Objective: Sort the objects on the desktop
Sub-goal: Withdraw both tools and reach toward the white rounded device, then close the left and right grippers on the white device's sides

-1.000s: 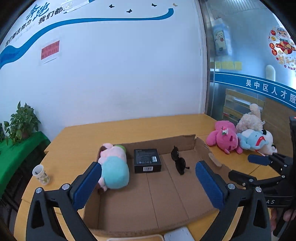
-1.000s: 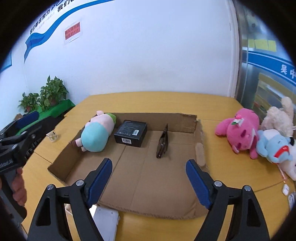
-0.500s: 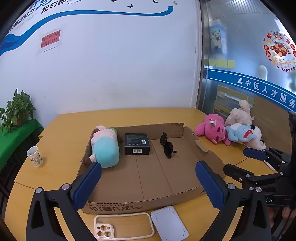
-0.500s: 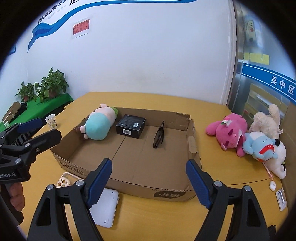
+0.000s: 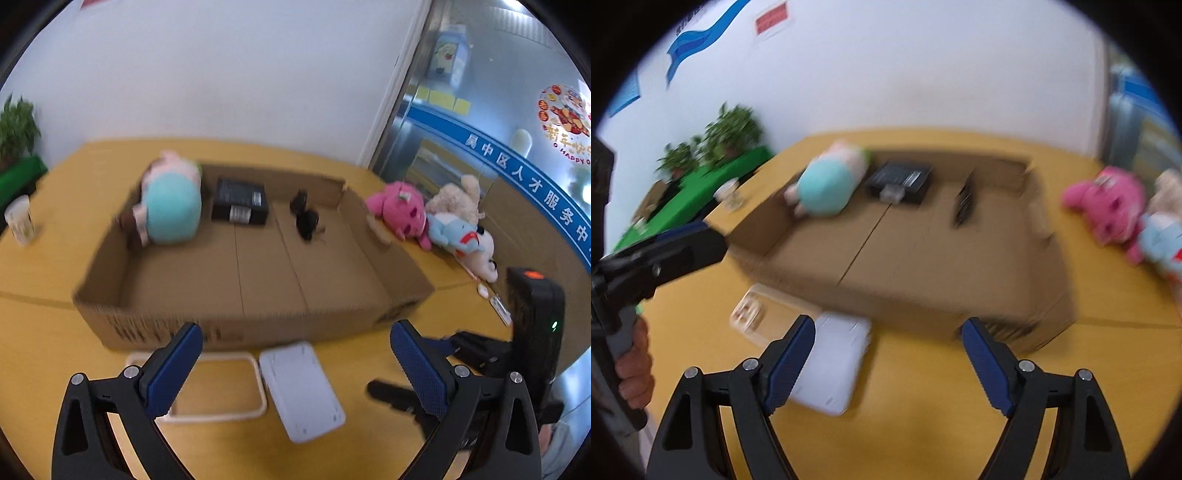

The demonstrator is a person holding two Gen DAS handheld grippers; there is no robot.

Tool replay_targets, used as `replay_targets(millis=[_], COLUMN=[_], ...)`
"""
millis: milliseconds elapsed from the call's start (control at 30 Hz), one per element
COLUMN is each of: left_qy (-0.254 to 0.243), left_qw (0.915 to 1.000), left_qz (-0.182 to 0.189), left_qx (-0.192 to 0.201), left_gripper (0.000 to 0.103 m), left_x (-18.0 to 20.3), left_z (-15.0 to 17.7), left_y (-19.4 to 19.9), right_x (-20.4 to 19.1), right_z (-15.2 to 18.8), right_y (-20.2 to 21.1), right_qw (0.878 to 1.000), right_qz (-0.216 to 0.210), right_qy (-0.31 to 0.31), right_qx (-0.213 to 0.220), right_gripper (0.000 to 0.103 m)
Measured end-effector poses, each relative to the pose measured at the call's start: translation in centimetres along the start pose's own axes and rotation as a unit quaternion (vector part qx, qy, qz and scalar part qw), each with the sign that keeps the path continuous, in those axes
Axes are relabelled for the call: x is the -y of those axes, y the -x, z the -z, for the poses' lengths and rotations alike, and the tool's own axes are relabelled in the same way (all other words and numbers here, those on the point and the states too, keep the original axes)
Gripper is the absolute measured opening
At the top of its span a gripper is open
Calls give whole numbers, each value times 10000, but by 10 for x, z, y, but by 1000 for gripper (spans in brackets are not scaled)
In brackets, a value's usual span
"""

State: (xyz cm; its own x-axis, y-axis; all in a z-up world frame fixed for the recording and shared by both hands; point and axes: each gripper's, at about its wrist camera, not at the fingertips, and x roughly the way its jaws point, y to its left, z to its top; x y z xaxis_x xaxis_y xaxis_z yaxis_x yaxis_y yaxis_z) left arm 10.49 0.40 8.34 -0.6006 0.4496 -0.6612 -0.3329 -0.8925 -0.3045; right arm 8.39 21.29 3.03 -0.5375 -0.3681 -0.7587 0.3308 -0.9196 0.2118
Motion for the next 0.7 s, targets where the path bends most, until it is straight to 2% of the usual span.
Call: replay_targets(millis=[100,167,333,367,400,567,633,700], left_qy=[218,254,239,228,226,239,220,242], left_qw=[9990,9982,9966,9962,9958,9927,9906,9879], left_qz=[151,221,367,386,406,599,750,901], left_qx=[-364,-502,-701,-744,-790,-1021,-1127,-1241], left_gripper=[102,101,98,98,97,90,83,81], left_x=[-10,-12,-12,-13,-12,-9,-4,2], left_z=[18,27,36,36,37,42,43,43], left_y=[-15,-20,-28,-30,-33,-49,-56,-66], right_x=[-11,-21,-42,-45,-45,-33,-23,-12], right_z=[20,28,34,35,37,44,46,48], right_y=[-30,-46,-70,-74,-78,-70,-65,-59], right_qw=[9980,9964,9951,9947,9941,9961,9968,9971], right_qz=[-433,-512,-294,-179,-167,-137,-79,-70], right_qy=[-55,61,433,475,479,264,106,-78], right_qx=[-465,-670,-842,-899,-956,-831,-794,-756], right_gripper=[82,82,79,71,69,68,68,68])
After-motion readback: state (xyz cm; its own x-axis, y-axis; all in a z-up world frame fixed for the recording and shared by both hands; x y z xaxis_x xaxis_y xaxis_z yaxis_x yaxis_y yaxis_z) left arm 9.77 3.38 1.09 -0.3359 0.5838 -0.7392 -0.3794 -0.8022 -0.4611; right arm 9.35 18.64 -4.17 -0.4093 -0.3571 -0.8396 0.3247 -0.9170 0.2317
